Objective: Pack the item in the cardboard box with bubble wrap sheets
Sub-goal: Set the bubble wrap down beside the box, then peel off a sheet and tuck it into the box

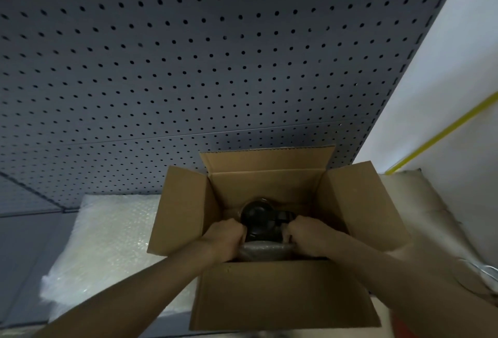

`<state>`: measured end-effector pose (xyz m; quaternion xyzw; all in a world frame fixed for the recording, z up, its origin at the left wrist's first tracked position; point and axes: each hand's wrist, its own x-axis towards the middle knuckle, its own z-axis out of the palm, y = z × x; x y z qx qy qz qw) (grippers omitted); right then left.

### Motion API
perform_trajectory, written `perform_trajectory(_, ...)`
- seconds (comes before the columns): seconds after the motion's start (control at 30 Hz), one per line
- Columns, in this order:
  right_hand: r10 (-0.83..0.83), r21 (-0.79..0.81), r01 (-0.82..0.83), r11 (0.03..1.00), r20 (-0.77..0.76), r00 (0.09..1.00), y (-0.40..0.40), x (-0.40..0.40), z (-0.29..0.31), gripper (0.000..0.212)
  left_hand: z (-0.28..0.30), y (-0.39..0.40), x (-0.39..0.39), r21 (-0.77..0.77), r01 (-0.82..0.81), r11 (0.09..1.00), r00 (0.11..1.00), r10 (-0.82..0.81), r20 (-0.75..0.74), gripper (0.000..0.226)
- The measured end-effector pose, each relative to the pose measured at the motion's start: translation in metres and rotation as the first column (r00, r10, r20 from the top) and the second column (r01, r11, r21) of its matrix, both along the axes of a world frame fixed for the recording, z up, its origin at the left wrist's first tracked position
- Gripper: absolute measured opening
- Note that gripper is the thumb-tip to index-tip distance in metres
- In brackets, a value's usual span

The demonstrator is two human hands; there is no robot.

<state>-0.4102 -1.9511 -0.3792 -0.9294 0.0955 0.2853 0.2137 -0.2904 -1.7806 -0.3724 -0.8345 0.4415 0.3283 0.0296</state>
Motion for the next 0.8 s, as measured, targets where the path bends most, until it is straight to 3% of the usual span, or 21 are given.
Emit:
perform_trajectory(0.27, -0.051, 0.026, 0.053, 0.998, -0.062, 0.997, -0.015, -0.005, 0.005, 0.038, 0.014, 0.003, 0.007, 0.014, -0.017, 1.000, 0.998, 0.018, -0.063, 0.022)
perform_trajectory(0.5, -0.033, 0.013, 0.034, 0.999, -0.033, 0.999, -0.008, 0.001, 0.040, 0.045, 0.048, 0.011, 0.011, -0.108, -0.073, 0.991, 0.997, 0.071, -0.020, 0.041)
perform_trajectory(0.57, -0.060, 0.045, 0.061, 0.997, -0.007, 0.998, -0.002, 0.007, 0.054, 0.050, 0.065, 0.016, 0.014, -0.161, -0.050, 0.986, 0.997, 0.058, 0.049, 0.040)
perform_trajectory(0.67, -0.084, 0.061, 0.080, 0.995, 0.069, 0.994, 0.009, 0.020, 0.078, 0.050, 0.095, 0.026, 0.025, -0.193, 0.037, 0.981, 0.964, 0.016, 0.265, 0.043)
perform_trajectory(0.8, -0.067, -0.037, 0.076, 0.996, 0.201, 0.977, 0.033, 0.039, 0.106, 0.046, 0.127, 0.049, 0.044, -0.266, 0.038, 0.963, 0.900, 0.082, 0.427, 0.032)
